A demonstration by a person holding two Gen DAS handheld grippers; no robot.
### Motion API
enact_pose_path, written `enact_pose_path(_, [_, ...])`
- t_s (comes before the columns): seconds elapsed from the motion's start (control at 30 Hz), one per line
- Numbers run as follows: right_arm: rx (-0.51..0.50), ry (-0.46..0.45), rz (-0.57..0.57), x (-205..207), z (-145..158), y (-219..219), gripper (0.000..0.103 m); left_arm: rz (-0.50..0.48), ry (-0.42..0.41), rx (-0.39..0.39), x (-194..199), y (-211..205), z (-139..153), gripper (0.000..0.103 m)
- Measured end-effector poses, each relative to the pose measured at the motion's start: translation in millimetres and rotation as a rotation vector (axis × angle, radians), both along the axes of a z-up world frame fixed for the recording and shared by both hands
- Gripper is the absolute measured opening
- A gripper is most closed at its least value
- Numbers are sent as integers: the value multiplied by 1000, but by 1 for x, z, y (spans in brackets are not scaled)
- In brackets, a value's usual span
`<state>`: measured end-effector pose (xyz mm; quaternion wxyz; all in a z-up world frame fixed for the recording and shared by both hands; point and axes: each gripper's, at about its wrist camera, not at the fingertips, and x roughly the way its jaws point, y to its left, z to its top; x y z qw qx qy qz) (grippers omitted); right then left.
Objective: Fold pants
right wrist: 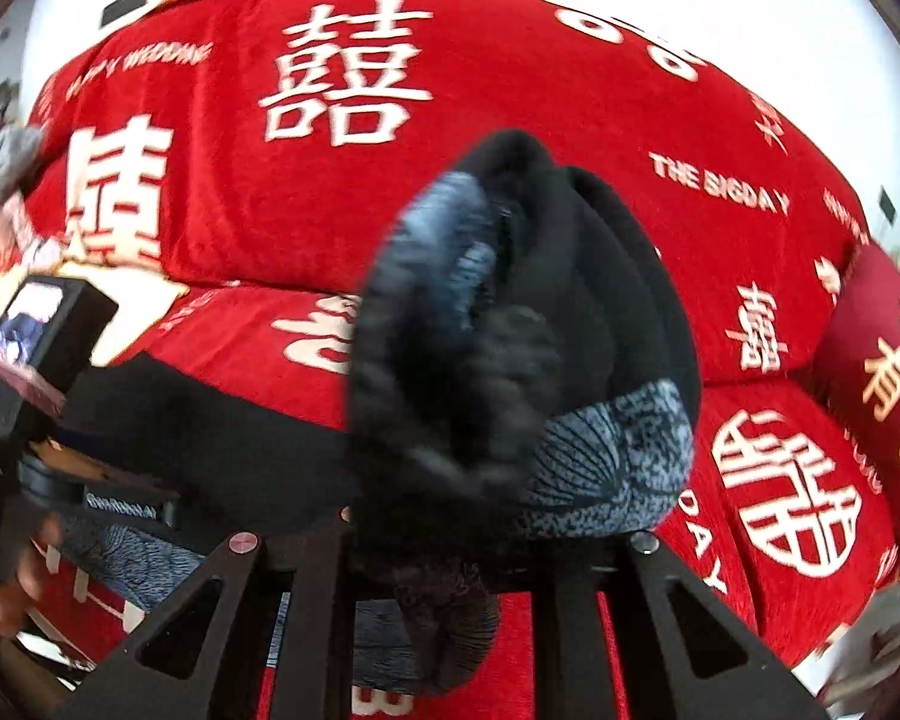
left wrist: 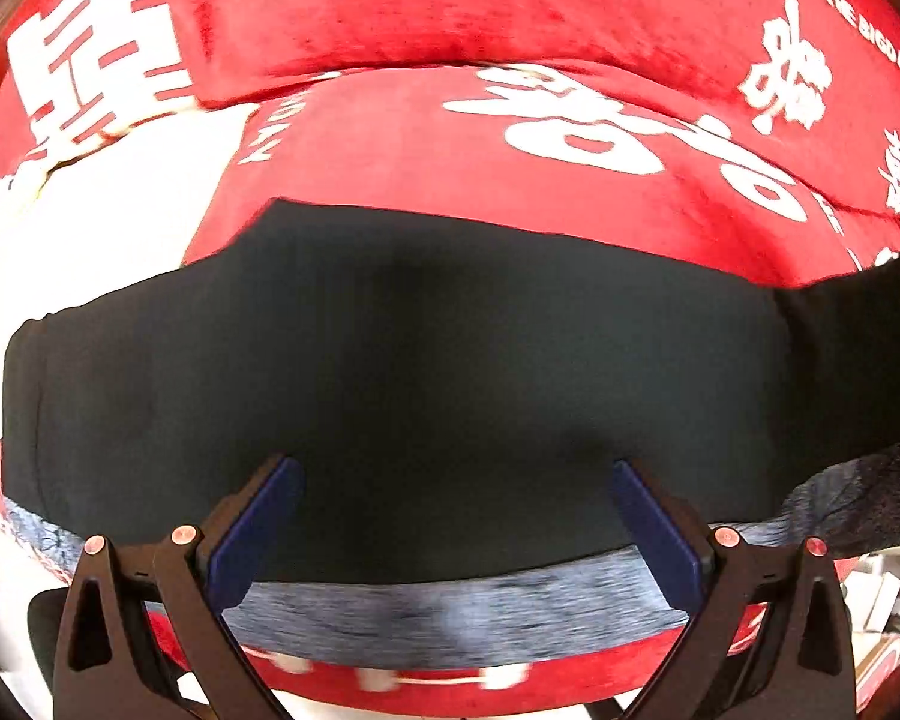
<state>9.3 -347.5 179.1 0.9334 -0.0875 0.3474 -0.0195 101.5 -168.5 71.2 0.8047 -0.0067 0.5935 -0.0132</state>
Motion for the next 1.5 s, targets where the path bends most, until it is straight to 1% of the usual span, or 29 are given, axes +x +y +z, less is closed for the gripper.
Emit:
enact_pose_path(0.13, [-38,17,52,3,-6,40,17,62,-9,-21,-4,47,-2,103])
enact_pose_path(0.3, [-131,43,138,3,-26,96,17,169,-1,-44,-5,108,-7,103])
enact_pose_path(0.43, [-197,79,219,6,-54,148,17,278,4,-17,-11,148,-13,103])
enact_pose_path(0.57, [-295,144,272,11,-95,191,17,323,16,-37,-19,173,-18,103])
enact_pose_path(0.63, [-363,188,267,12,-118,206,17,320,14,-38,-23,177,-18,103])
enact_pose_path(0.67, [-393,190,257,12,-125,209,17,318,14,-41,-23,179,-19,103])
enact_pose_path(0.7, [-430,170,253,9,-128,213,21,316,12,-46,-24,181,-19,103])
enact_pose_path(0.73, [-477,162,253,7,-130,218,22,314,12,-52,-24,180,-19,103])
enact_pose_path(0.83, [-508,165,254,6,-129,221,25,314,12,-79,-22,179,-20,103])
enact_pose_path(0.87, [-519,171,254,6,-129,221,27,316,12,-86,-21,179,-20,103])
enact_pose_path(0.9, [-533,175,255,6,-128,221,35,317,12,-88,-21,178,-19,103])
enact_pose_path(0.93, [-555,171,259,4,-125,221,49,317,9,-90,-21,178,-19,103])
enact_pose_path(0.97, [-568,160,265,0,-122,221,58,315,6,-89,-20,178,-18,103])
enact_pose_path(1.0, [-571,141,279,-6,-118,221,78,314,1,-86,-20,178,-17,103])
enact_pose_path(1.03, [-563,113,296,-14,-111,221,84,316,-3,-83,-19,179,-16,103])
enact_pose_path(1.1, [-533,102,324,-23,-102,221,84,326,-1,-80,-18,182,-16,103])
enact_pose_path(1.17, [-435,120,346,-33,-88,216,84,334,3,-80,-19,184,-14,103])
enact_pose_path(1.2, [-361,135,340,-34,-80,209,84,331,3,-79,-19,184,-12,103])
enact_pose_path(1.23, [-237,160,316,-34,-69,192,84,323,0,-79,-20,182,-9,103])
enact_pose_path(1.27, [-132,173,280,-32,-60,174,84,308,-9,-83,-21,176,-4,103])
enact_pose_path(1.3, [-49,177,237,-30,-53,155,84,295,-14,-87,-23,173,-1,103])
enact_pose_path(1.33, [48,175,174,-28,-47,130,84,279,-20,-96,-24,167,4,103])
enact_pose_path(1.37, [111,168,133,-28,-44,112,84,255,-26,-110,-25,158,9,103])
enact_pose_path(1.43, [253,164,57,-24,-44,68,84,188,-41,-136,-23,132,19,103])
enact_pose_path(1.5, [378,241,44,-15,-60,42,84,121,-45,-156,-21,106,25,103])
